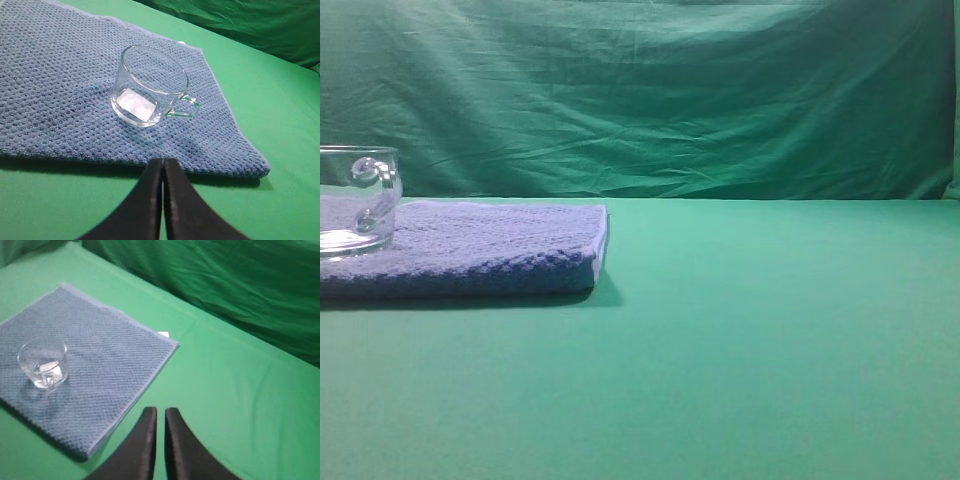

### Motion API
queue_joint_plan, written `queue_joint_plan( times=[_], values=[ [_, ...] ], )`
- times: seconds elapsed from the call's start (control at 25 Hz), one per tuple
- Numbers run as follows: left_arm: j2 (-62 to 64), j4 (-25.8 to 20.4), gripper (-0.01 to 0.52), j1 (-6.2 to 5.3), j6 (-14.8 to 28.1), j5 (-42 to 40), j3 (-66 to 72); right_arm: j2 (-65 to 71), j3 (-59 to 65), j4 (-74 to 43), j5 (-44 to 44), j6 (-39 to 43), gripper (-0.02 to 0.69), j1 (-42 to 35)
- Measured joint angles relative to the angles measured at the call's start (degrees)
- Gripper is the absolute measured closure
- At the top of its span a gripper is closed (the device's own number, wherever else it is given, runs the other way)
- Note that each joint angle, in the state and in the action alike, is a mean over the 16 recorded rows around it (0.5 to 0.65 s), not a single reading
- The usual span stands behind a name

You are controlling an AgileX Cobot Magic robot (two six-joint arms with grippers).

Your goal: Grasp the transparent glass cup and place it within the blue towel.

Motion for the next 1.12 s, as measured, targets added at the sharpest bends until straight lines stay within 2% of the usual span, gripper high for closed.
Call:
queue_joint_plan(
  times=[0.44, 0.8, 1.12],
  values=[
    [0.0, 0.0, 0.514, 0.0, 0.0, 0.0, 0.0, -21.1, 25.0, 2.9, -11.4, 0.3, 0.615, -15.9],
    [0.0, 0.0, 0.514, 0.0, 0.0, 0.0, 0.0, -36.3, 41.7, 6.8, -14.4, 0.4, 0.615, -24.7],
    [0.0, -0.1, 0.514, 0.0, 0.0, 0.0, 0.0, -42.3, 50.0, 9.5, -14.9, 0.0, 0.615, -28.9]
  ],
)
